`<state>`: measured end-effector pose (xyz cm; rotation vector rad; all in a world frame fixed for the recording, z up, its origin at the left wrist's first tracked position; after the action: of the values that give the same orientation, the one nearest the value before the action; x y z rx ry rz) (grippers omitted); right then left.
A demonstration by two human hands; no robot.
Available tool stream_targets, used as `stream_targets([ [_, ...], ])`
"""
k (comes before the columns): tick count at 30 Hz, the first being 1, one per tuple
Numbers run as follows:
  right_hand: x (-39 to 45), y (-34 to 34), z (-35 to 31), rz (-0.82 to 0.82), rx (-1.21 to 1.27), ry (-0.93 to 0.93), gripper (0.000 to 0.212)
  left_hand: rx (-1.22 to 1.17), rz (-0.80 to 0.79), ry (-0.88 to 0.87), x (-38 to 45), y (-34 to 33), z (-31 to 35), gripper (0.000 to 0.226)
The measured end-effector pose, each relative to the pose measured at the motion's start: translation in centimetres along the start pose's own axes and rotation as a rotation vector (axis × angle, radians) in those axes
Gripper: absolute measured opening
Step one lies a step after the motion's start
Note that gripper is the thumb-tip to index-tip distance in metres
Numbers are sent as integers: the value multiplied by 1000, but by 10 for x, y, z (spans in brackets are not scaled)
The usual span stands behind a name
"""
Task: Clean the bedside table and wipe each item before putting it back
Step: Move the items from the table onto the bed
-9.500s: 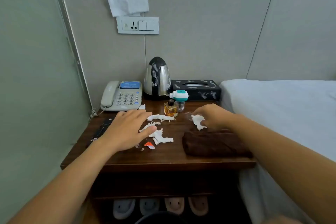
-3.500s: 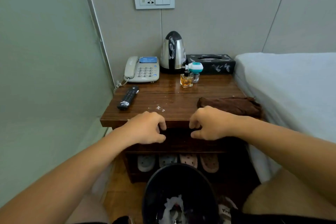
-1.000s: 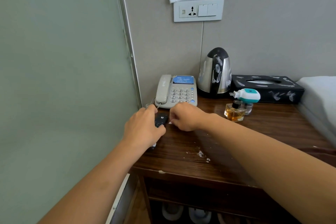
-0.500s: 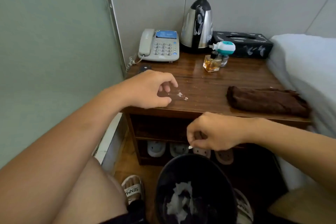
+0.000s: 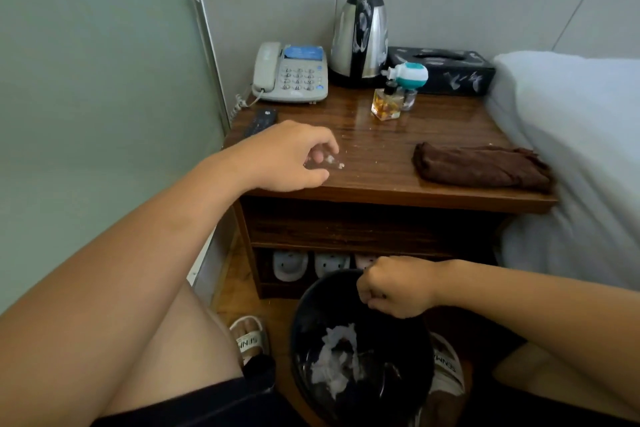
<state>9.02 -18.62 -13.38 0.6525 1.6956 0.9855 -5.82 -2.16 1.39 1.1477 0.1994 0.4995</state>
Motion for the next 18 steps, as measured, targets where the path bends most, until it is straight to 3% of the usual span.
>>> stream_targets([
  [5,-25,101,16,473,153,-23,12,134,195,223,7,11,-46,44],
  [8,-31,160,55,830,200,-152,6,99,273,329,15,14,-65,49],
  [10,-27,186,88,975,236,-292,4,82,306,386,20,14,-73,53],
  [12,-15,199,127,1033,280,-528,12,75,333,471,23,14,-83,58],
  [15,6,206,168,960,284,-851,47,70,331,603,27,14,-97,67],
  [18,22,209,178,884,274,-919,55,70,289,677,33,13,-106,70],
])
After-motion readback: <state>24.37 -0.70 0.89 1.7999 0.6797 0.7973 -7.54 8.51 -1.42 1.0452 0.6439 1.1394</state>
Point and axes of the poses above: each hand's wrist, its own x-axis towards the middle knuckle, its own y-axis out of the back of the hand, z = x × y, the point moved 3 cm from there along x, towards the middle knuckle, and after that the axes turned 6 degrees about -x, right-handed, at the moved point
